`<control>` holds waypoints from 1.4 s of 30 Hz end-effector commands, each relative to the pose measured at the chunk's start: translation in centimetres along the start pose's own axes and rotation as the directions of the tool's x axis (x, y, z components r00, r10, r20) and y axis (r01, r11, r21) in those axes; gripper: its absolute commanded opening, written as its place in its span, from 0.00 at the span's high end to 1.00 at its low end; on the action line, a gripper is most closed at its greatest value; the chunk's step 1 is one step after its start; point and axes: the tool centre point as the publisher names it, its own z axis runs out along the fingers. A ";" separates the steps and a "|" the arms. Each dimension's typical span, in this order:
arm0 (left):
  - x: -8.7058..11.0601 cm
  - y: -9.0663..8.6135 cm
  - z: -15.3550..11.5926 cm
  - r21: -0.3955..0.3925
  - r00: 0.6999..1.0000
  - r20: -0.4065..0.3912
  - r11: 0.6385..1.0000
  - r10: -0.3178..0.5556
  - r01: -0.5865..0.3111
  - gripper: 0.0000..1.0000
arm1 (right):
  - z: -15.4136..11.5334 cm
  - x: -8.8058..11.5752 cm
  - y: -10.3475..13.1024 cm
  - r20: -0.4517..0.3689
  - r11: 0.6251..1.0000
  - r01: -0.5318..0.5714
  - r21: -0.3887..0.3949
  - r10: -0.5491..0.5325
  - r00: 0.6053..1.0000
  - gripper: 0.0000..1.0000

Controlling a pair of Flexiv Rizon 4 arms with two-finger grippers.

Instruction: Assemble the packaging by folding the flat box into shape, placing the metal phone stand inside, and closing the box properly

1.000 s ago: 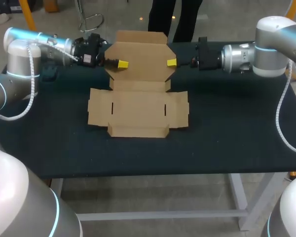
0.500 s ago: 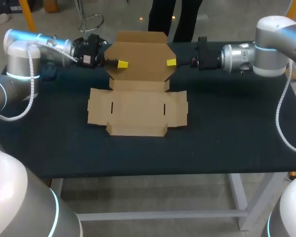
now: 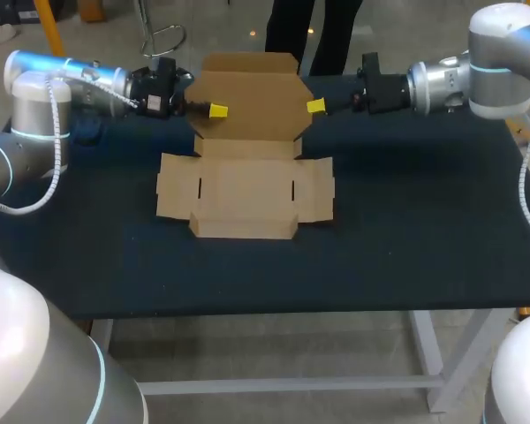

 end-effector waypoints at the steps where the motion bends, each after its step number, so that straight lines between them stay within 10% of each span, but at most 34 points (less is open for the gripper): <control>1: -0.1 -0.4 -0.1 0.001 1.000 0.009 1.000 -0.001 0.001 1.00 | -1.4 3.8 -1.0 0.167 1.000 0.020 -0.001 -0.020 0.986 0.20; 4: -0.3 -0.8 -0.1 0.004 1.000 0.016 1.000 -0.003 0.003 1.00 | -2.2 4.7 -1.7 0.198 0.999 0.037 0.000 -0.036 0.980 0.27; 11: -0.2 -1.8 0.1 0.021 0.999 0.036 1.000 0.011 -0.011 1.00 | -4.3 6.6 -3.6 0.256 0.997 0.077 -0.003 -0.073 0.964 1.00; 42: 2.7 -4.1 0.3 0.059 0.991 0.119 0.996 0.065 -0.073 1.00 | -6.1 9.6 -6.4 0.355 0.974 0.196 0.118 -0.225 0.907 1.00</control>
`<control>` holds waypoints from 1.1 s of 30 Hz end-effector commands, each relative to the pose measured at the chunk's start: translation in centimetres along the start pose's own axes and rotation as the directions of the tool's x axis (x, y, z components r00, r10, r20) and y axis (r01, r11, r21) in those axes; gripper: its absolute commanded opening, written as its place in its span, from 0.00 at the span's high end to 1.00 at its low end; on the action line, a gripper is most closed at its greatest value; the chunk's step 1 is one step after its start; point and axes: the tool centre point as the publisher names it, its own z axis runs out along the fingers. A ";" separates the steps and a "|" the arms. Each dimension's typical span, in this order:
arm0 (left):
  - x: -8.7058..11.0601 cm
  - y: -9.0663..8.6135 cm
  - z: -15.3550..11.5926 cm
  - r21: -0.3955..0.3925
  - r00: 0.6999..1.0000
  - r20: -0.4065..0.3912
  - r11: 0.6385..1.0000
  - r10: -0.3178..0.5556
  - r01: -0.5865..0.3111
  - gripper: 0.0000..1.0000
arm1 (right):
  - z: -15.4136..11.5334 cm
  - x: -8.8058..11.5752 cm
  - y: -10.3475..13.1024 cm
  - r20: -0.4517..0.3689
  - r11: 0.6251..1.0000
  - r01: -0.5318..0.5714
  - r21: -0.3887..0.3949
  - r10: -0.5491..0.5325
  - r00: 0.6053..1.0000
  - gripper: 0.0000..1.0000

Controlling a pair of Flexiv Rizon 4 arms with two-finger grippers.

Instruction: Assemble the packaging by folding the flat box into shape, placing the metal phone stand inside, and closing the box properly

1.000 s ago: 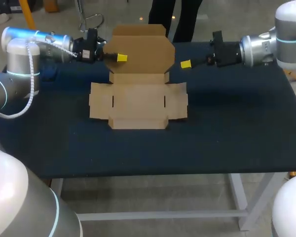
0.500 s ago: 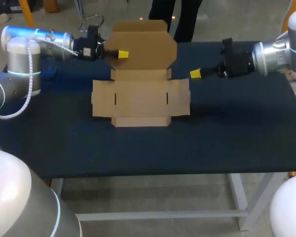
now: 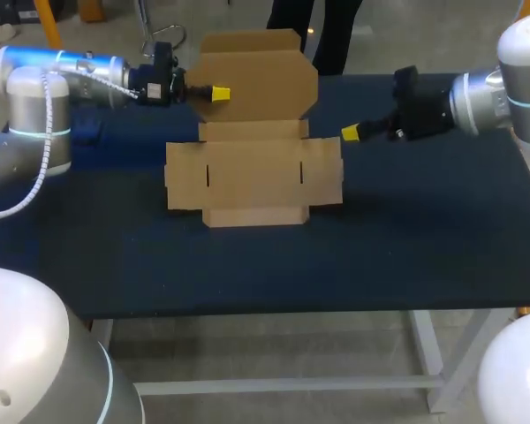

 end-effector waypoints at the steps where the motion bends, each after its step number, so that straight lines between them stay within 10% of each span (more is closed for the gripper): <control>1: 0.6 0.0 0.0 -0.001 0.999 0.045 1.000 0.000 0.000 1.00 | -0.1 0.3 0.0 0.032 1.000 0.000 0.002 0.000 0.999 1.00; 33: 8.5 -2.9 1.7 0.010 0.975 0.099 0.980 0.198 -0.200 1.00 | -0.8 5.3 -4.1 0.132 0.968 0.240 -0.076 -0.229 0.964 1.00</control>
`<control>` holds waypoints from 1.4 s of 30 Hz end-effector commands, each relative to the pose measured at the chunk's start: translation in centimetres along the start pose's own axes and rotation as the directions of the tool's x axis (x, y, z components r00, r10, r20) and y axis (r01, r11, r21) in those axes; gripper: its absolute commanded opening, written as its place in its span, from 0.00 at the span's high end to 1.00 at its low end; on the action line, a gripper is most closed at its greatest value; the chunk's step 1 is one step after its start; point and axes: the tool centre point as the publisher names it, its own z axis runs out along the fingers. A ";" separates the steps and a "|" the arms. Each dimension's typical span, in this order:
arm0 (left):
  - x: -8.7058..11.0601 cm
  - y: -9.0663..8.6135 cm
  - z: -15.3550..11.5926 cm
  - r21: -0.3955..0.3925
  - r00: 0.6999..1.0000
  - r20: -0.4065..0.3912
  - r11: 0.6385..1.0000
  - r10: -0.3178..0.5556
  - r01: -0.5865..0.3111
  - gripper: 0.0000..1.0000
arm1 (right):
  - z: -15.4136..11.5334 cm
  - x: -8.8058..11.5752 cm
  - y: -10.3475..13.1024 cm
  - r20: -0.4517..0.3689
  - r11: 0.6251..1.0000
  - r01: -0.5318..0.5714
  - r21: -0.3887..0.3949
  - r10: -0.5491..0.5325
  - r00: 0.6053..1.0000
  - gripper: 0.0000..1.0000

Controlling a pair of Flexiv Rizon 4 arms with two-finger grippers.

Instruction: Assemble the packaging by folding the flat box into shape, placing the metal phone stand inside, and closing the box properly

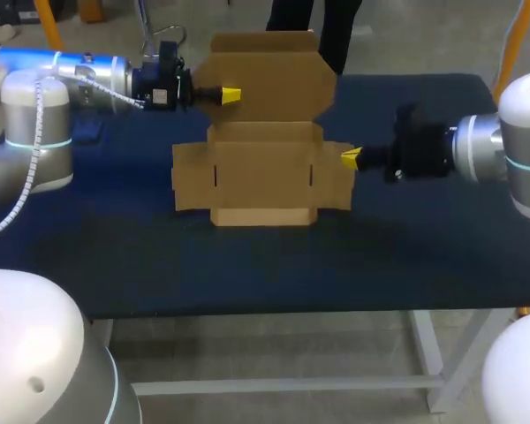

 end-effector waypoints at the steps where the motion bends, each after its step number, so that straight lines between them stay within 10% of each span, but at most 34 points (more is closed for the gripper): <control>1: 1.5 -0.6 -0.2 0.000 0.997 0.071 1.000 0.016 -0.016 1.00 | -0.4 1.2 -0.7 0.023 1.000 0.020 -0.005 -0.020 1.000 1.00; 27: 5.4 -3.9 -0.2 0.007 0.994 0.015 0.995 0.104 -0.104 1.00 | 0.6 4.6 -3.7 0.022 0.995 0.089 0.038 -0.090 0.996 1.00; 42: 6.5 -4.4 -0.7 0.030 0.999 -0.051 1.000 -0.003 0.004 1.00 | 1.8 6.7 -4.7 0.034 0.993 0.101 0.066 -0.103 0.994 1.00</control>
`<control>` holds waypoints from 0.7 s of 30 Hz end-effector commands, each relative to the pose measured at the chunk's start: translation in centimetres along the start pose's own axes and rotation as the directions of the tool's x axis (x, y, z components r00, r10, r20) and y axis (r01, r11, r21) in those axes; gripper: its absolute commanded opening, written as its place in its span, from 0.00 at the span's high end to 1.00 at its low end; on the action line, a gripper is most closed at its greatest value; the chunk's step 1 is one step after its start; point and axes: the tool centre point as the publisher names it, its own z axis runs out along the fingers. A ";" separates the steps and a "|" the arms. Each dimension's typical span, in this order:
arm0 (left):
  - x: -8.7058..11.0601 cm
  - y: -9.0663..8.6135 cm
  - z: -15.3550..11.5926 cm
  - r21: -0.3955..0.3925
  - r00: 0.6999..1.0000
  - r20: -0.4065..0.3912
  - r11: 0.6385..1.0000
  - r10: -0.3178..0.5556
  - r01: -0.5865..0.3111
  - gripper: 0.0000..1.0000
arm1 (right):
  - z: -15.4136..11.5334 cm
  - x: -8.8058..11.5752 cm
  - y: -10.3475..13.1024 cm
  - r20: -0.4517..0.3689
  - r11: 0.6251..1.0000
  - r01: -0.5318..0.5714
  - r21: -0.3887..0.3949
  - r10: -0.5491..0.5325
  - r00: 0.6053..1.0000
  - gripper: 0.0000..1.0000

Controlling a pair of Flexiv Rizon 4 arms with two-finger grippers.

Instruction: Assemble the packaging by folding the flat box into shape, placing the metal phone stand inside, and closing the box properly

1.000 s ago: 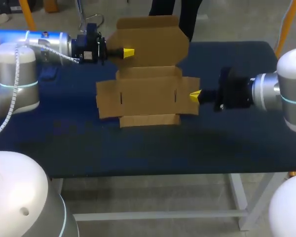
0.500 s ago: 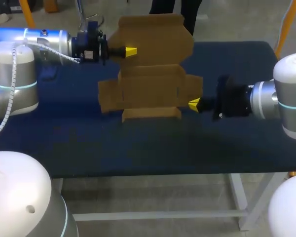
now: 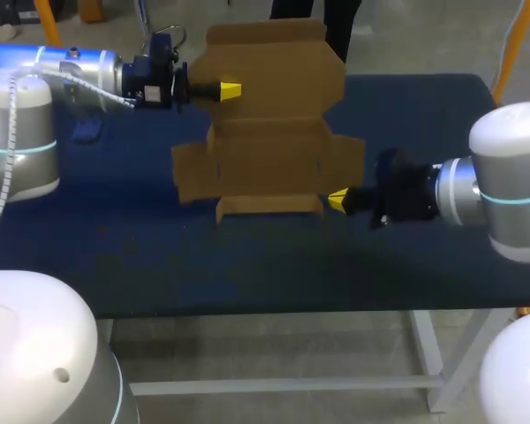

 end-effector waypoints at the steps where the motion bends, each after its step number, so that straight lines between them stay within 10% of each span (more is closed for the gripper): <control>1: -0.3 0.1 -0.3 -0.005 1.000 -0.015 1.000 -0.022 0.022 1.00 | 0.4 0.8 -0.2 0.015 1.000 0.001 0.005 -0.001 1.000 1.00; 21: -1.6 2.0 -0.5 -0.017 0.991 -0.024 0.991 -0.130 0.129 1.00 | 1.8 2.5 -0.8 0.040 1.000 -0.010 0.019 0.009 0.999 1.00</control>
